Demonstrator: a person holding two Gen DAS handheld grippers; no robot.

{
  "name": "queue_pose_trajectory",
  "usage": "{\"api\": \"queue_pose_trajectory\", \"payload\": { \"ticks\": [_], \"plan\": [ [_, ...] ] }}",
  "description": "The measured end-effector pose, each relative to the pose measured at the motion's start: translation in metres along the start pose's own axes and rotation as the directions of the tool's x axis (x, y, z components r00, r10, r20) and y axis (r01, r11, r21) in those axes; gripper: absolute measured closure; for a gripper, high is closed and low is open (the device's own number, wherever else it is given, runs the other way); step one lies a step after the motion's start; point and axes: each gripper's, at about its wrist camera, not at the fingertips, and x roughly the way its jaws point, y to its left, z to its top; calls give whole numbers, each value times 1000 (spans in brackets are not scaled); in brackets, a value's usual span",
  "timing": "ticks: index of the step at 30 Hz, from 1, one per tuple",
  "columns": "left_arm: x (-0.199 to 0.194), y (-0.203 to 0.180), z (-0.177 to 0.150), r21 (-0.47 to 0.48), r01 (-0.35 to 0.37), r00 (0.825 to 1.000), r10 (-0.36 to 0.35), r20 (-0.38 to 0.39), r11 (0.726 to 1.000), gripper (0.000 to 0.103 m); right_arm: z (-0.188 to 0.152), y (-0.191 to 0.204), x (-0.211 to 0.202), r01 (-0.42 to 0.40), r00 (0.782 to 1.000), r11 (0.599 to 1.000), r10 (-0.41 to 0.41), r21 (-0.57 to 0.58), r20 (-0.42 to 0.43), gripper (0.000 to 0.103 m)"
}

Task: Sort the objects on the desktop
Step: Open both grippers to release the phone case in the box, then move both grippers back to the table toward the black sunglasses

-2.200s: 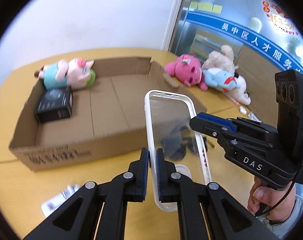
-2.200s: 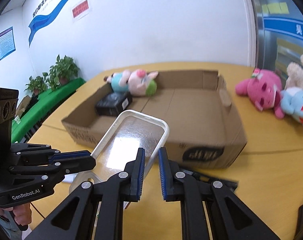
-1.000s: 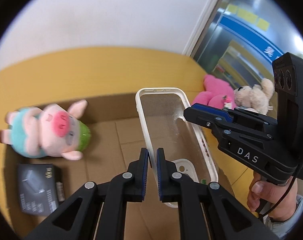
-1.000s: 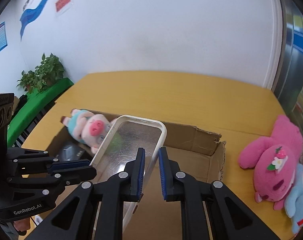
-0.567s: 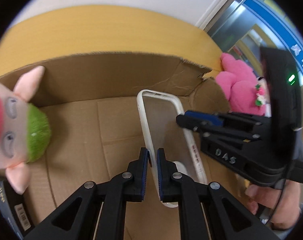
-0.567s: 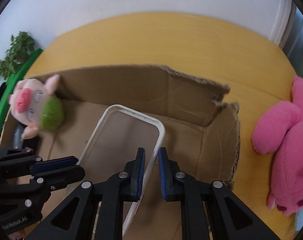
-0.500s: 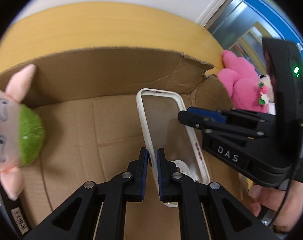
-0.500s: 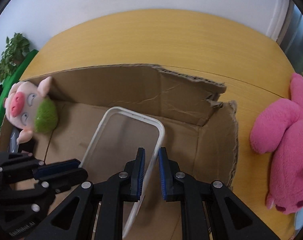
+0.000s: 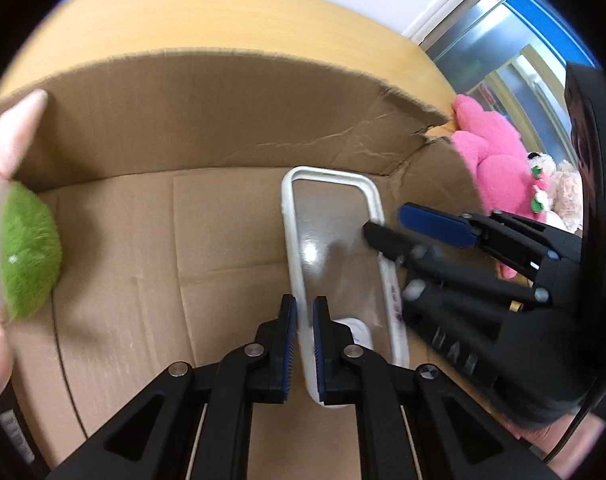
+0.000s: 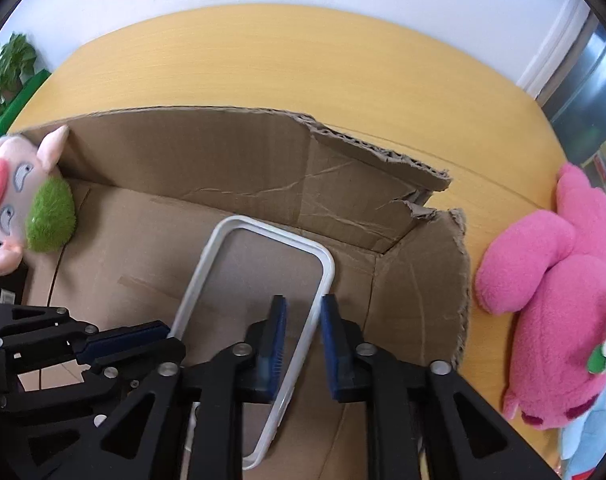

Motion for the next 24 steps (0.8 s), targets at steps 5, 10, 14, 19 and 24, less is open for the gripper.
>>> {"api": "queue_pose_trajectory", "payload": {
  "ticks": [5, 10, 14, 19, 24],
  "plan": [
    [-49, -19, -17, 73, -22, 997, 16, 80, 997, 91, -27, 4, -63, 47, 992, 998, -42, -38, 121, 33],
    [-125, -34, -54, 133, -85, 967, 49, 251, 987, 49, -66, -4, -129, -17, 967, 1000, 23, -25, 252, 19],
    [-193, -36, -111, 156, -227, 887, 138, 442, 961, 27, -111, 10, -188, -46, 926, 997, 64, -59, 372, 3],
    [-243, -20, -178, 118, -348, 802, 230, 552, 930, 25, -175, 47, -253, -88, 870, 989, 133, -116, 474, 0],
    [-273, 11, -244, 51, -432, 751, 327, 573, 901, 25, -223, 67, -256, -61, 874, 984, 133, -167, 467, 0]
  ]
}}
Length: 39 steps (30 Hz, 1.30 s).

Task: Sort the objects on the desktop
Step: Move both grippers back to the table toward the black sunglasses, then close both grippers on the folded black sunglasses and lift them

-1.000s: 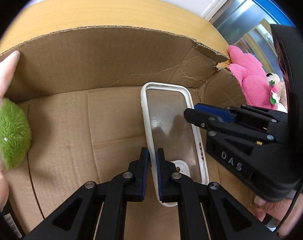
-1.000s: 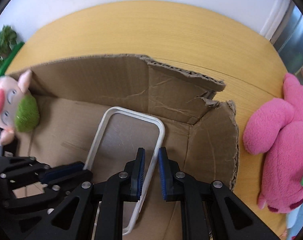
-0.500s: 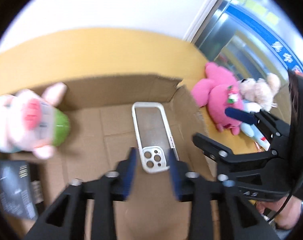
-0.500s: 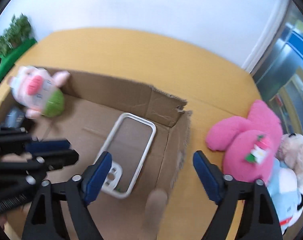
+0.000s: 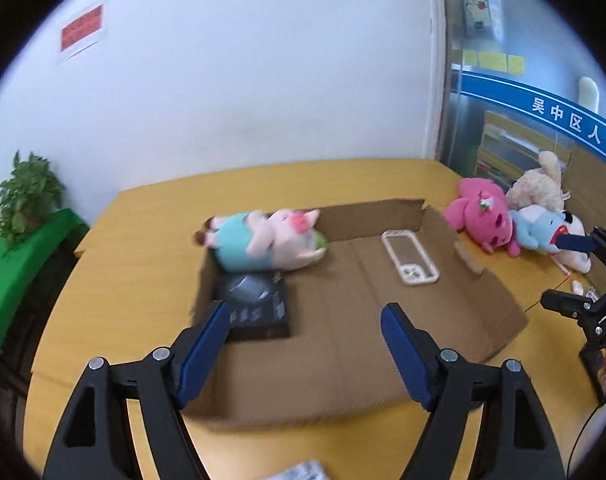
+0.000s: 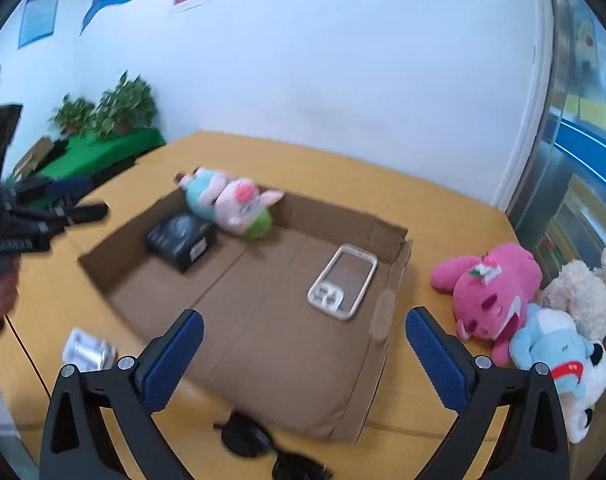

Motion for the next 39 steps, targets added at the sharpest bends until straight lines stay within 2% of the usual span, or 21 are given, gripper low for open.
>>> {"api": "queue_pose_trajectory", "payload": {
  "ticks": [4, 8, 9, 11, 14, 18, 23, 27, 28, 31, 33, 35, 36, 39],
  "plan": [
    [-21, 13, -39, -17, -25, 1000, 25, -13, 1000, 25, -57, 7, 15, -69, 991, 998, 69, 8, -114, 0],
    [-21, 13, -72, -53, 3, 999, -6, -53, 999, 25, -110, 9, 48, -71, 961, 997, 71, 10, -267, 0],
    [-19, 11, -79, -62, 19, 998, -23, -61, 998, 25, -122, 10, 55, -54, 954, 998, 48, -13, -296, 0],
    [-18, 5, -90, -69, 39, 996, -44, -71, 997, 25, -134, 12, 61, -39, 953, 998, 22, -51, -303, 0],
    [-12, -5, -104, -74, 57, 993, -65, -99, 996, 25, -139, 12, 68, -65, 953, 997, 47, -51, -298, 0],
    [-4, -19, -114, -71, 66, 991, -74, -114, 995, 25, -145, 6, 84, -65, 953, 996, 42, -67, -301, 0],
    [0, -27, -123, -59, 64, 988, -71, -136, 996, 25, -157, 0, 88, -145, 936, 988, 152, 43, -317, 1],
    [7, -27, -127, -64, 69, 985, -78, -154, 996, 25, -166, 23, 71, -235, 916, 968, 249, 83, -313, 1],
    [9, -28, -128, -64, 73, 984, -82, -160, 995, 25, -168, 31, 64, -242, 920, 968, 252, 72, -300, 1],
    [18, -30, -130, -70, 89, 979, -100, -178, 994, 25, -170, 40, 52, -206, 939, 977, 215, 62, -268, 1],
    [22, -34, -131, -77, 108, 975, -120, -188, 991, 25, -174, 39, 54, -159, 945, 985, 170, 64, -279, 1],
    [27, -40, -131, -76, 137, 969, -150, -198, 988, 25, -180, 41, 57, -120, 942, 991, 132, 55, -310, 9],
    [29, -42, -131, -75, 151, 966, -163, -203, 986, 25, -181, 41, 56, -109, 947, 993, 119, 51, -299, 11],
    [36, -53, -132, -81, 185, 956, -199, -218, 979, 25, -183, 43, 49, -89, 951, 993, 107, 75, -290, 25]
  ]
}}
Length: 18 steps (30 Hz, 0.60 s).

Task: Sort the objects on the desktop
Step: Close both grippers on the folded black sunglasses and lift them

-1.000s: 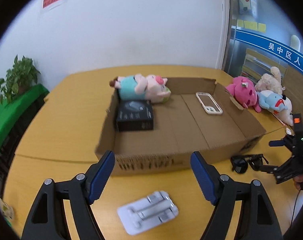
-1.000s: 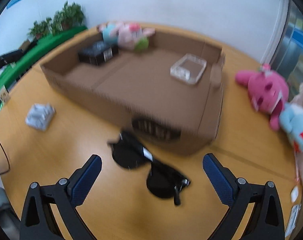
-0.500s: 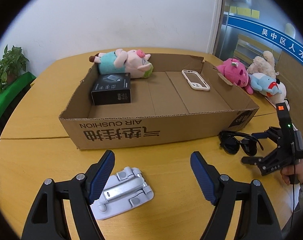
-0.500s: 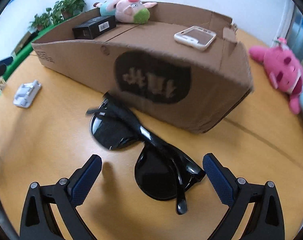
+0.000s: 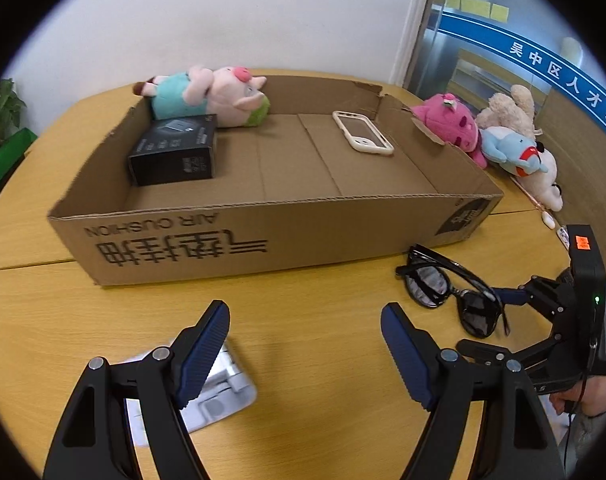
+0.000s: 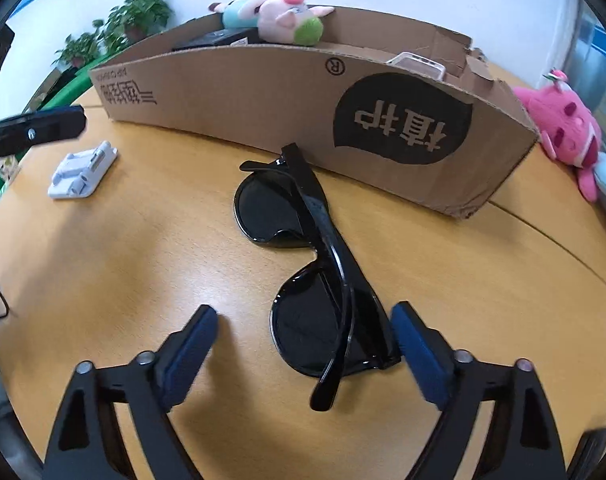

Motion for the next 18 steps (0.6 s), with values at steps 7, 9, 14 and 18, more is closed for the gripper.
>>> {"api": "queue_pose_trajectory", "payload": {
  "ticks": [7, 9, 14, 18],
  "plan": [
    [26, -19, 3, -13, 122, 990, -123, -64, 992, 25, -10, 11, -7, 22, 999, 998, -24, 59, 34, 48],
    [37, -28, 1, -19, 168, 980, -169, -103, 986, 25, -10, 15, -8, 5, 999, 996, -8, 85, 41, 48],
    [64, -47, -5, -80, 269, 940, -280, -197, 960, 25, -11, 20, -13, -42, 998, 983, 32, 181, 60, 48],
    [75, -62, -9, -92, 301, 925, -314, -216, 949, 25, -10, 24, -14, -96, 993, 968, 79, 232, 83, 48]
  ]
}}
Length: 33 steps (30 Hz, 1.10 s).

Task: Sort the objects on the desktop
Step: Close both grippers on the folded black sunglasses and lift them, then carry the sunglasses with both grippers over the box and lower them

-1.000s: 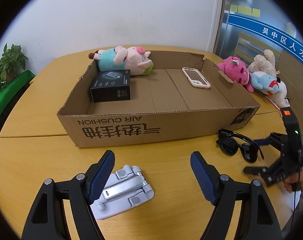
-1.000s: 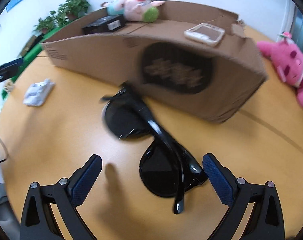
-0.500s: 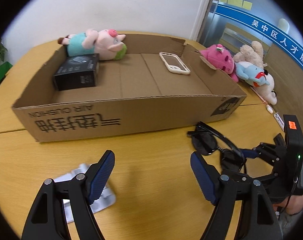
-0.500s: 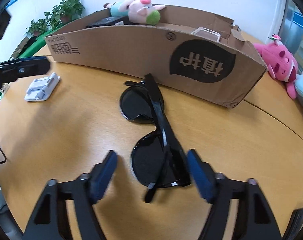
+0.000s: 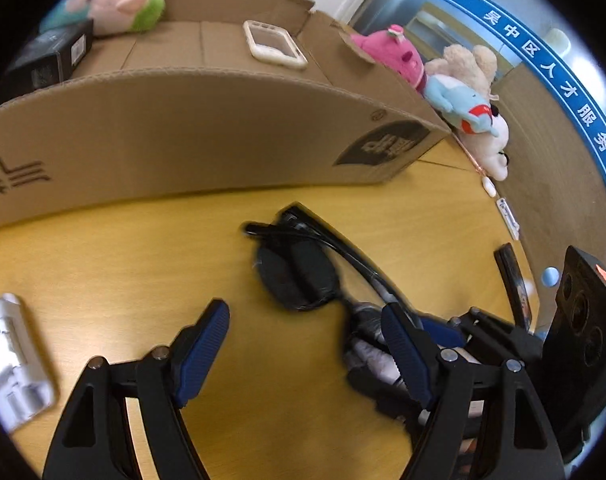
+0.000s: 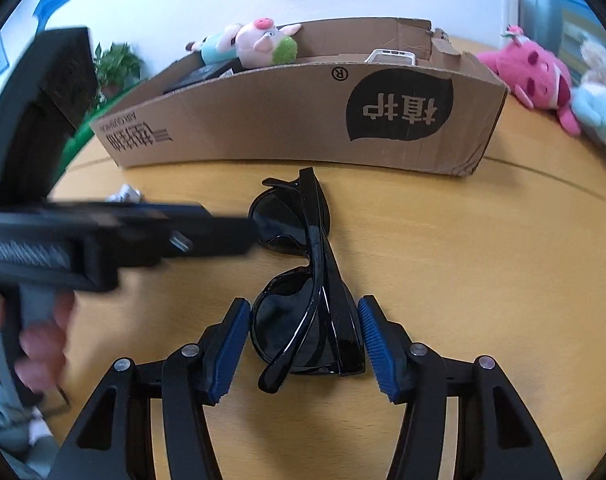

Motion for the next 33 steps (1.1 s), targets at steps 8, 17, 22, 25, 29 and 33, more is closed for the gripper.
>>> {"api": "queue_pose_trajectory", "payload": {
  "ticks": [8, 17, 22, 25, 29, 33],
  "plan": [
    [0, 3, -6, -49, 83, 996, -82, 21, 995, 47, -3, 7, 1, -109, 994, 992, 109, 55, 10, 49],
    [1, 1, -5, -8, 100, 995, -100, -1, 995, 88, 3, 21, 4, -154, 988, 987, 153, 41, 26, 49],
    [-2, 5, -4, -15, 117, 993, -117, 6, 993, 89, 4, 22, 4, -154, 988, 987, 153, 40, 29, 49],
    [-5, 3, -2, 0, 119, 993, -119, 13, 993, 90, 5, 22, 1, -151, 988, 988, 149, 35, 38, 49],
    [-15, -1, 6, 13, 133, 990, -133, 35, 991, 90, 8, 23, -11, -142, 988, 990, 141, 19, 62, 49],
    [-26, -5, 17, 26, 143, 988, -144, 51, 989, 90, 22, 31, -24, -133, 987, 991, 133, -9, 95, 53]
  ]
}}
